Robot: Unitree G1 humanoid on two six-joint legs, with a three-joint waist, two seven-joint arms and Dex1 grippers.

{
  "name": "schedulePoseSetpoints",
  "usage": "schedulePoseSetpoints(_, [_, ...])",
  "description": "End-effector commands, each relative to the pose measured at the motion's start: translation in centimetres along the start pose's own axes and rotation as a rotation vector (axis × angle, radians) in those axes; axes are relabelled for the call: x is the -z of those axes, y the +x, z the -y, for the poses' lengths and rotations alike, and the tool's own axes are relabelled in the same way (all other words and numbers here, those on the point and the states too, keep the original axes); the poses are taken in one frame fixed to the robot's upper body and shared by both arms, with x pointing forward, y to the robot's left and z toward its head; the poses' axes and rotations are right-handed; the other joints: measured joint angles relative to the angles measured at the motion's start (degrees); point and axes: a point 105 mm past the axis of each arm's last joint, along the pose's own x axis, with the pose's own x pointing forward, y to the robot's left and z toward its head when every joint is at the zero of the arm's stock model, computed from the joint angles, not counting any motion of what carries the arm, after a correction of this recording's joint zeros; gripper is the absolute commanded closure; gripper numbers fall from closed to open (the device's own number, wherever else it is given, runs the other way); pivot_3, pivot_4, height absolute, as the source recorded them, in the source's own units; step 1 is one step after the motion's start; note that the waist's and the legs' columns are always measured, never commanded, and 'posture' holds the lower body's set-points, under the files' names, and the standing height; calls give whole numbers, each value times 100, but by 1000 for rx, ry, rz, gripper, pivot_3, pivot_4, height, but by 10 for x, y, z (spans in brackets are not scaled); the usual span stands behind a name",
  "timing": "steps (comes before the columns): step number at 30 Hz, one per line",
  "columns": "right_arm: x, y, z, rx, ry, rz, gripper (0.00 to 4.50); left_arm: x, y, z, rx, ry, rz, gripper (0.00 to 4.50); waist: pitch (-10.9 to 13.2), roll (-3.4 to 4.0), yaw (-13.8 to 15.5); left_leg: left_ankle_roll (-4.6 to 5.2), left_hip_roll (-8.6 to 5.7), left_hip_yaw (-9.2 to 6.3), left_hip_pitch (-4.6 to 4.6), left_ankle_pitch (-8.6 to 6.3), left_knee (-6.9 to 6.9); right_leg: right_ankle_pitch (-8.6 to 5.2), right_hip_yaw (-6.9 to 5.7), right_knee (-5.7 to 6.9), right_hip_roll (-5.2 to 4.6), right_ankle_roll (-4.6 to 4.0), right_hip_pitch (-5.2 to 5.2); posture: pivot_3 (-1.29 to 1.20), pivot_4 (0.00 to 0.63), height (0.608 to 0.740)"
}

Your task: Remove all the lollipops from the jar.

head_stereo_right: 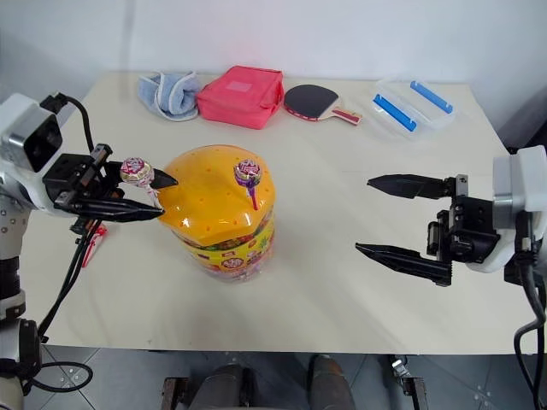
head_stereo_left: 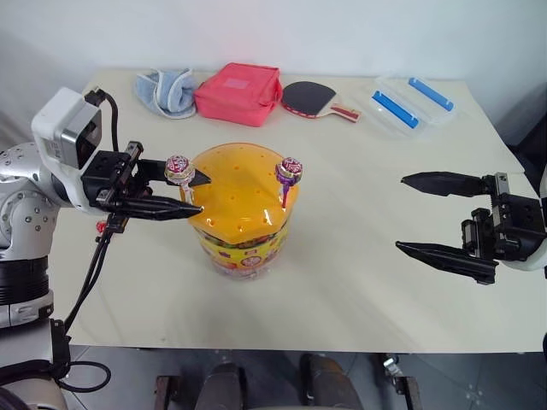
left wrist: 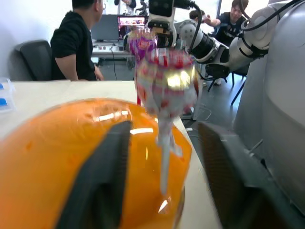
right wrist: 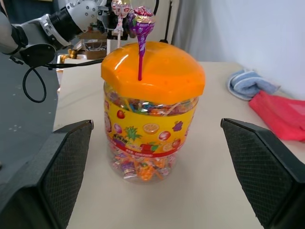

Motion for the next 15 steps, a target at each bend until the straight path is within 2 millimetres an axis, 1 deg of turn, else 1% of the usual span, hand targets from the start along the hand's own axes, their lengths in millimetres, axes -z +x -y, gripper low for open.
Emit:
schedulePoseSetpoints(1, [-7,0,-1,4,-42,19,0,-13,0,0,-1,49,3,3679,0,0,-3,0,0,0,0,0,0,0,0,0,0,0,0,0,150,740])
schedulePoseSetpoints(3, [-6,0,-1,7,-40,21,0,-16,0,-1,-12,65,-6,4312,0,0,-3,0,0,0,0,0,0,0,0,0,0,0,0,0,150,740])
schedulePoseSetpoints(4, [-6,0,-1,8,-39,22,0,-19,-1,-2,-18,76,-11,4470,0,0,-1,0,0,0,0,0,0,0,0,0,0,0,0,0,150,740])
schedulePoseSetpoints(9, [-4,2,4,13,-42,31,0,-36,0,-11,-71,138,-5,4470,0,0,4,0,-1,0,0,0,1,0,0,0,0,0,1,0,150,740])
schedulePoseSetpoints(11, [-4,3,6,13,-47,34,0,-44,1,-17,-113,169,-16,4470,0,0,5,0,-2,-1,0,0,2,0,0,-1,0,0,1,0,150,740])
schedulePoseSetpoints(14, [-4,3,8,12,-51,35,0,-59,0,-25,-185,198,17,4470,0,0,2,0,-2,-1,-1,0,2,1,0,-2,0,1,1,0,150,740])
schedulePoseSetpoints(15, [-4,3,9,11,-53,35,0,-65,-3,-31,-243,201,22,4470,0,0,2,0,-2,-1,-2,0,2,1,0,-2,0,1,0,0,150,740])
